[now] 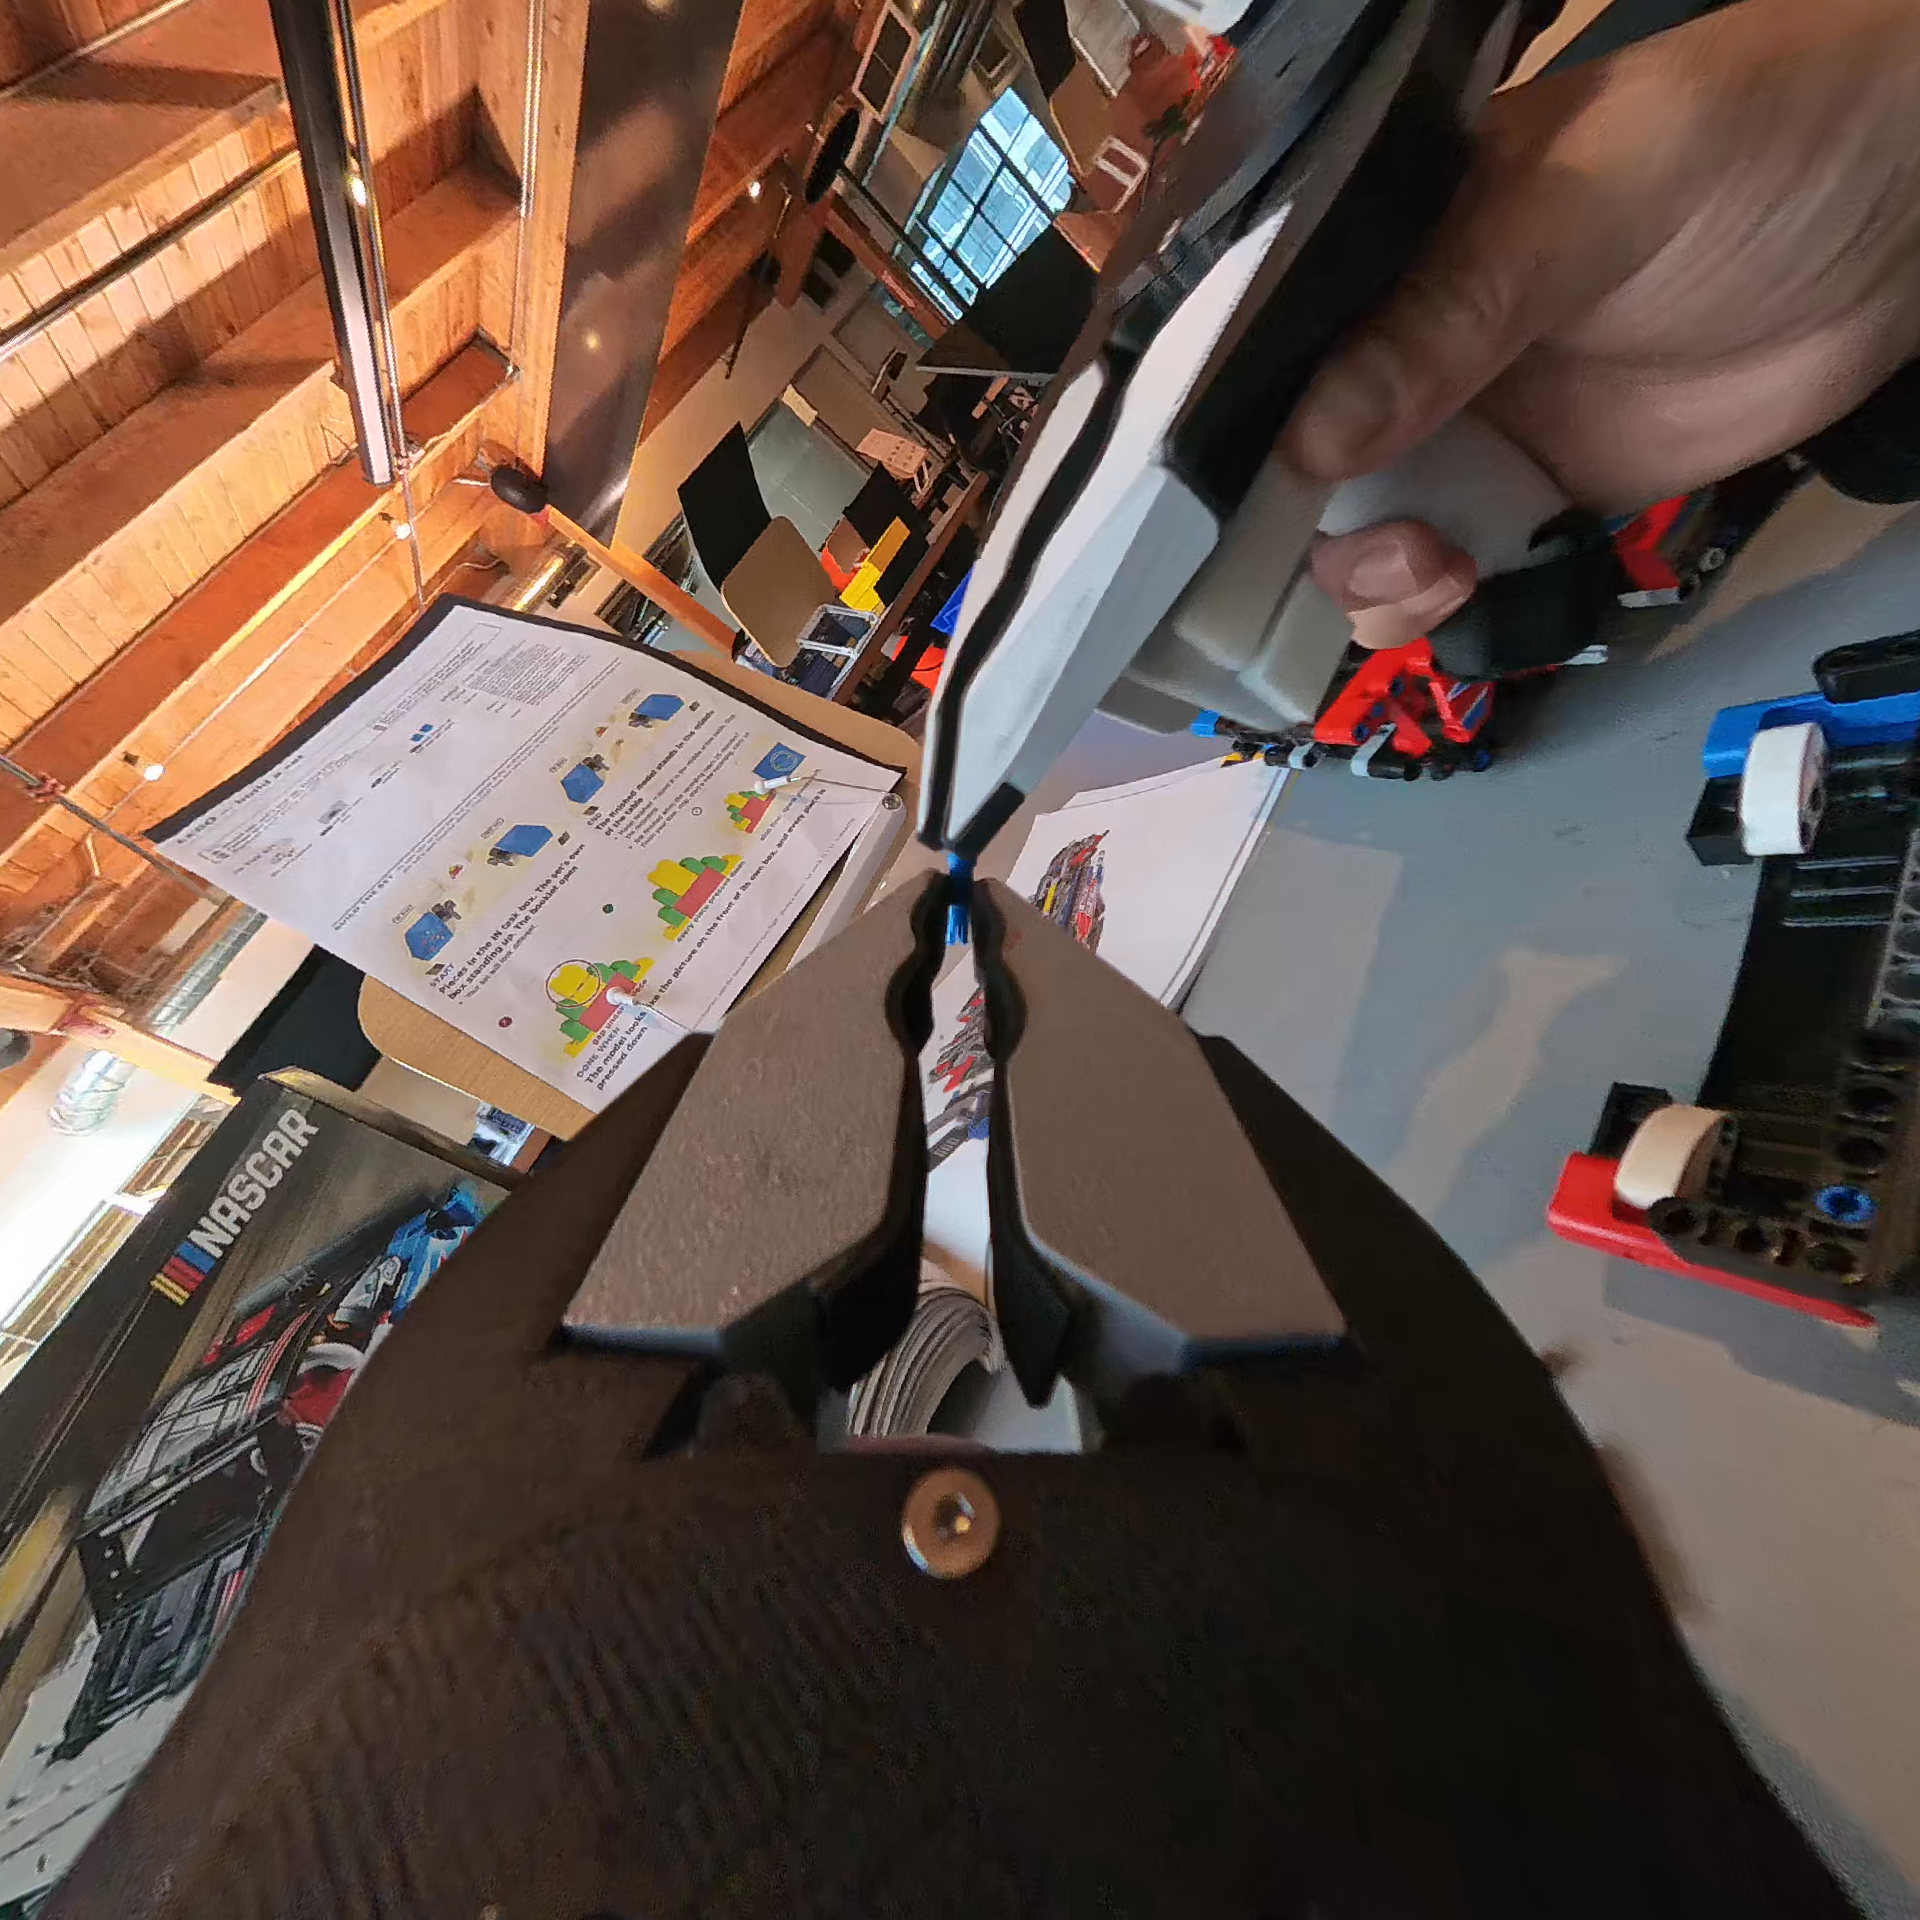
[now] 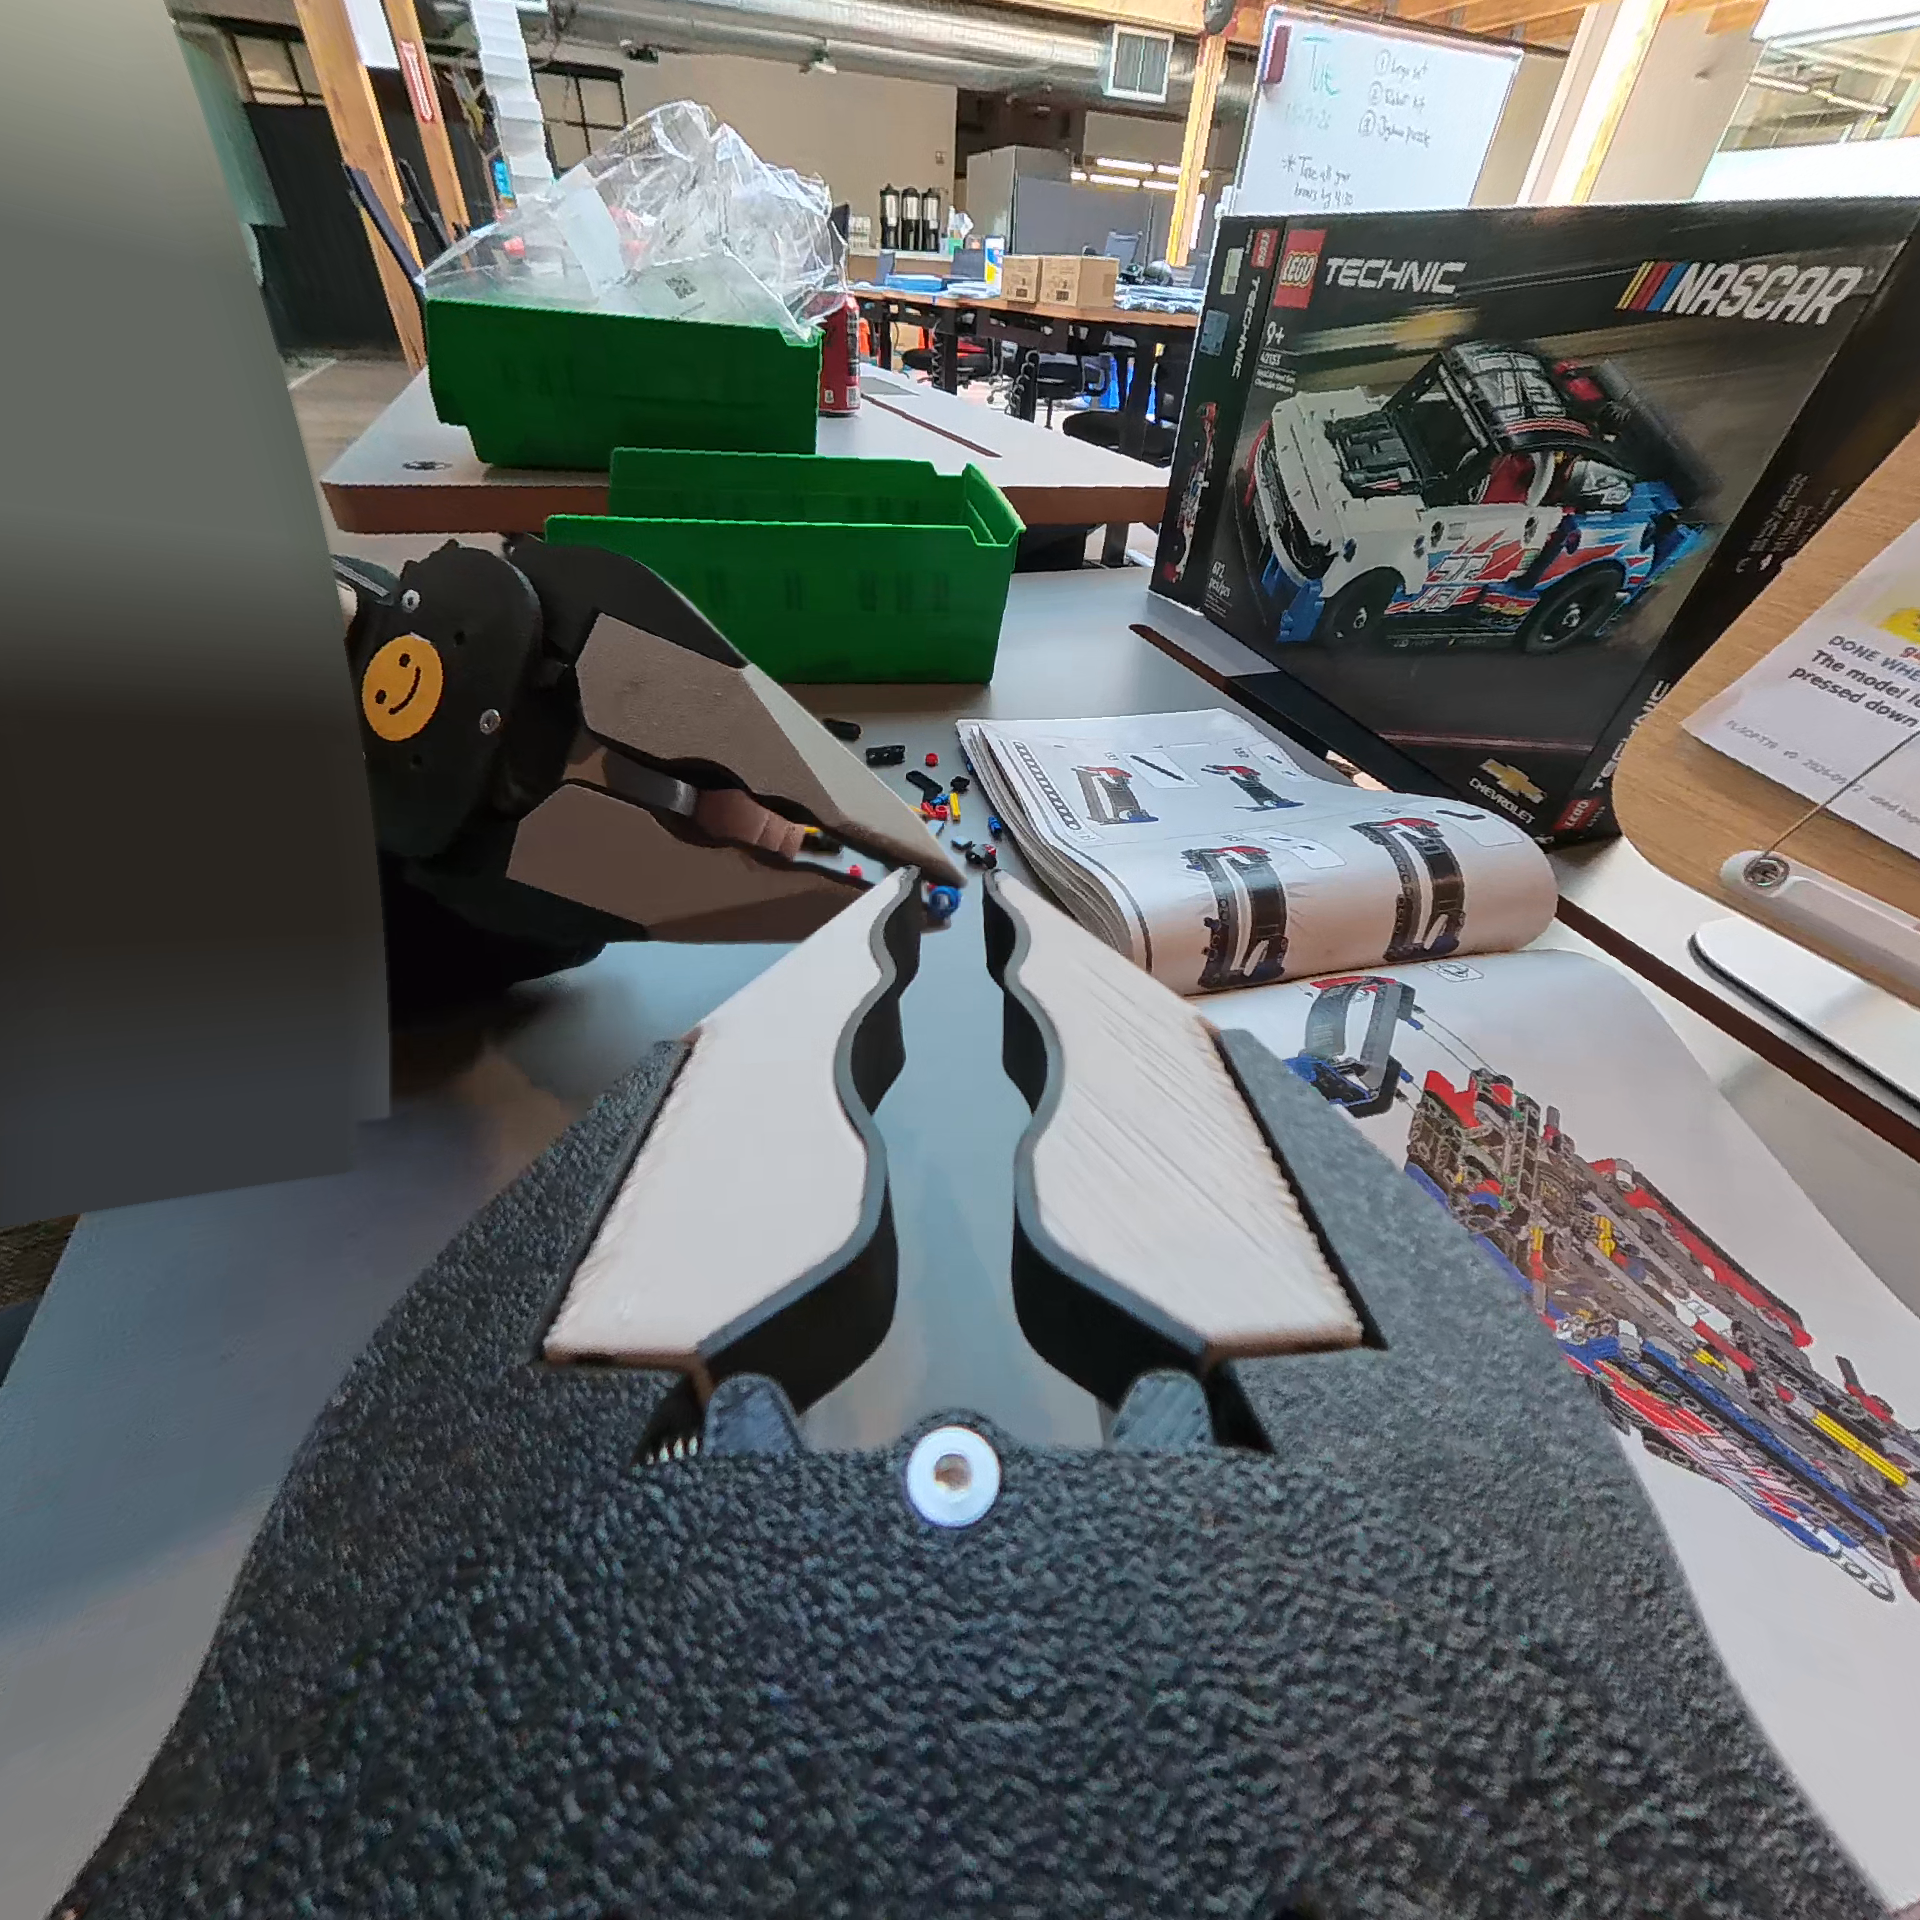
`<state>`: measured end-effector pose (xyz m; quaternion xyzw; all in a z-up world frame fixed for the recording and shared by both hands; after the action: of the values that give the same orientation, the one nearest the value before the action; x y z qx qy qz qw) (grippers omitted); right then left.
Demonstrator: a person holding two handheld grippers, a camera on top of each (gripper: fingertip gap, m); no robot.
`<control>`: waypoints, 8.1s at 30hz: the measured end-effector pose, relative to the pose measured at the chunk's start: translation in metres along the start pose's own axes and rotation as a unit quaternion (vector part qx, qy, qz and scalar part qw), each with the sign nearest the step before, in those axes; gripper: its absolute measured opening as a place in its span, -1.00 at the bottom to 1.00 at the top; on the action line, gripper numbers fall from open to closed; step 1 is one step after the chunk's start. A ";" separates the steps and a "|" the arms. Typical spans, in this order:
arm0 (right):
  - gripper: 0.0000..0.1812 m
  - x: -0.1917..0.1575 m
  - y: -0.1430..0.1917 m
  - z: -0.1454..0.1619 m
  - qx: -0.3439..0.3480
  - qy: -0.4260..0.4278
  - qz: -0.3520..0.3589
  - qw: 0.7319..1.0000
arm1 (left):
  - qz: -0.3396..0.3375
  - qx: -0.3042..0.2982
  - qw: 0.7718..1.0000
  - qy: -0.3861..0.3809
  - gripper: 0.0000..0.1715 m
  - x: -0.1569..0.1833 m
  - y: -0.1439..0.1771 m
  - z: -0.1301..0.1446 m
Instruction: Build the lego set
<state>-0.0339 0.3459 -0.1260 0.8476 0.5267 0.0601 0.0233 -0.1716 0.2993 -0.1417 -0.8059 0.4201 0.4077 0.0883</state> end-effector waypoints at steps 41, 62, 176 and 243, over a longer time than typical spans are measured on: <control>-0.94 0.001 0.045 -0.037 0.170 0.040 0.068 0.982 | -0.023 -0.018 0.999 0.042 -0.92 0.005 -0.012 0.005; -0.94 0.001 0.040 -0.033 0.162 0.053 0.086 0.982 | -0.016 -0.042 0.998 0.034 -0.99 0.008 -0.016 0.008; -0.94 -0.010 0.020 0.019 -0.097 0.123 -0.055 0.986 | 0.401 -0.083 0.762 0.502 -0.50 0.038 -0.024 0.048; -0.94 -0.029 0.037 0.017 0.045 0.042 0.016 0.998 | 0.089 -0.389 0.821 0.409 -1.00 -0.076 -0.010 0.160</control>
<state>-0.0117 0.3043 -0.1410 0.8525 0.5162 0.0725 -0.0382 -0.2812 0.4295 -0.1921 -0.8251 0.2940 0.1765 -0.4489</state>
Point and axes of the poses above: each gripper's, where its closed fingertips meet, y back along the fingers, z out of its underside, x = y × z across the jaws, the point moved 9 cm from there along y, back along the fingers, and after that the axes turned 14 degrees about z, right-handed, at the moved point
